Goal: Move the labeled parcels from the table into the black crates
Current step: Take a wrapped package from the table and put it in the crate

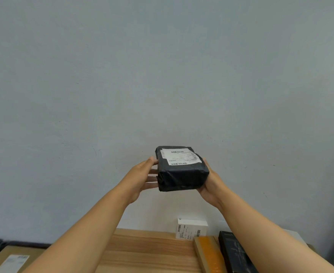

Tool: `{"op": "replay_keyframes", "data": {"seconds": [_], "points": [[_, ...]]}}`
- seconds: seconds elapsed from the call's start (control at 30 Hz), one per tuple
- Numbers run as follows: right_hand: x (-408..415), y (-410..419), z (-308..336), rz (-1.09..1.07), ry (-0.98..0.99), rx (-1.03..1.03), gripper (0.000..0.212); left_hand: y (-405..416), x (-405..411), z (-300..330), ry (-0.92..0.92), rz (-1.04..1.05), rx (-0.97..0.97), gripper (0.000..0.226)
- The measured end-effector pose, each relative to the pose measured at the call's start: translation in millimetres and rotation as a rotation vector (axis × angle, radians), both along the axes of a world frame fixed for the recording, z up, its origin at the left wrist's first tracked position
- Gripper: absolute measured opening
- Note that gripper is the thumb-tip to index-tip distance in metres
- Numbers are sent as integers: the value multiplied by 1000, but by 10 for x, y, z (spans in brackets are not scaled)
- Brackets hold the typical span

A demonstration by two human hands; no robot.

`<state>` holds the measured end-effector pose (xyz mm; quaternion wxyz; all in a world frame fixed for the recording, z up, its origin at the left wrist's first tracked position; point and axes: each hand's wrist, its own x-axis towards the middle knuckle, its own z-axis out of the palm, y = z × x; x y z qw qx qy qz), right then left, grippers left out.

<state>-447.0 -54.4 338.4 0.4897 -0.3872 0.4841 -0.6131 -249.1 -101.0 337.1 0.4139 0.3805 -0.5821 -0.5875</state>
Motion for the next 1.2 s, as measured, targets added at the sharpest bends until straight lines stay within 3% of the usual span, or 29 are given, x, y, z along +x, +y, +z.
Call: {"op": "replay_keyframes", "data": {"seconds": [0.1,0.2,0.37,0.47,0.53,0.63,0.73,0.83,0.93,1.0,1.13,1.2], "points": [[-36,-3,-55,39,-77,12,44,2,-59,-5,90,36,24,27],[-96,-26,-116,108,-28,42,49,-12,-76,-21,104,40,4,20],[-152,-9,-166,165,71,88,33,-35,-115,-79,119,76,-56,38],[-133,-21,-153,163,115,51,46,-61,-152,-120,109,86,-63,55],[-126,-26,-102,120,151,25,56,-81,-172,-144,6,118,-132,72],[-224,-59,-6,47,212,1,72,-98,-164,-153,-337,265,-430,98],[-325,-69,140,3,265,-18,83,-89,-140,-82,-577,385,-802,99],[-353,-52,295,-6,361,-47,88,-118,-158,6,-813,386,-975,93],[-337,-3,426,34,435,-72,90,-117,-208,31,-980,293,-991,98],[-316,47,510,63,522,-66,92,-88,-241,28,-994,201,-935,96],[-322,90,612,118,633,-43,96,-60,-264,12,-864,33,-671,90],[-338,94,651,147,675,-34,97,-97,-262,-21,-746,-88,-599,72]]}}
